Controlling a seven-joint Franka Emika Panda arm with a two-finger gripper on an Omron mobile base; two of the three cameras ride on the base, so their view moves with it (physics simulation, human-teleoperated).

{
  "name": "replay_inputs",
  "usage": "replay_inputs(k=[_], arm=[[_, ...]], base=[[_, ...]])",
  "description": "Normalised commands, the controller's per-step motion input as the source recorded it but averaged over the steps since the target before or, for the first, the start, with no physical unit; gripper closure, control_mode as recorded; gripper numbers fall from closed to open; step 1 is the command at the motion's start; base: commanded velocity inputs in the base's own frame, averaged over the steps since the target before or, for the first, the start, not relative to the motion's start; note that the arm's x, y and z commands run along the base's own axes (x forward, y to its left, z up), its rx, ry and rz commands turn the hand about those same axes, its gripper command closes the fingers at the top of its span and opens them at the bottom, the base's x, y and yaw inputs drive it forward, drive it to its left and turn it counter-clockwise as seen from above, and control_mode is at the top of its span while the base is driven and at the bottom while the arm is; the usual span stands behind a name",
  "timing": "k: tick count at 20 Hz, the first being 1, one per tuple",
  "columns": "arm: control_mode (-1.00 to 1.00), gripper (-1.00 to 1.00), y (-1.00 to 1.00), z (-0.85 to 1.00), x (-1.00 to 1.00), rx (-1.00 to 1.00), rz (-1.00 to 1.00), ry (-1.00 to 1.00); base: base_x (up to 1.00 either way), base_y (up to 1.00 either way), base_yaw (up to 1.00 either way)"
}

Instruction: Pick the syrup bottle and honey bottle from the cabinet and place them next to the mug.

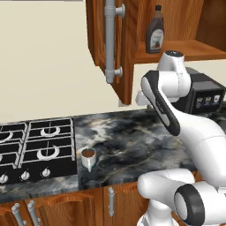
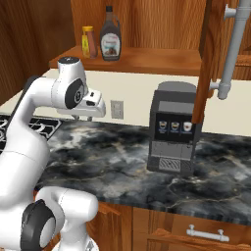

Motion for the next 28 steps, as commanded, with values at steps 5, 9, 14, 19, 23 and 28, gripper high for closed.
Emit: replay_inputs(k=[5,9,14,19,23,28], arm=[[-1.00,-1.00,0.01,-0.09,-0.37,0.02,0.00,0.02],[-1.00,-1.00,-0.12,-0.01,-0.88,0.11,0.00,-0.14],[-1.00,-1.00,-0.03,0.81,-0.64,0.04,0.00,-0.37],[-1.00,-1.00,-0.02,1.00,-0.11,0.00,0.00,-0.32],[-1.00,-1.00,-0.11,1.00,-0.04,0.00,0.00,-0.15],[-1.00,-1.00,0.00,1.00,0.00,0.00,0.00,-0.04]], base=[[0.00,0.00,0.00],[0.00,0.00,0.00],[0.00,0.00,0.00],[0.00,0.00,0.00],[0.00,0.00,0.00],[0.00,0.00,0.00]])
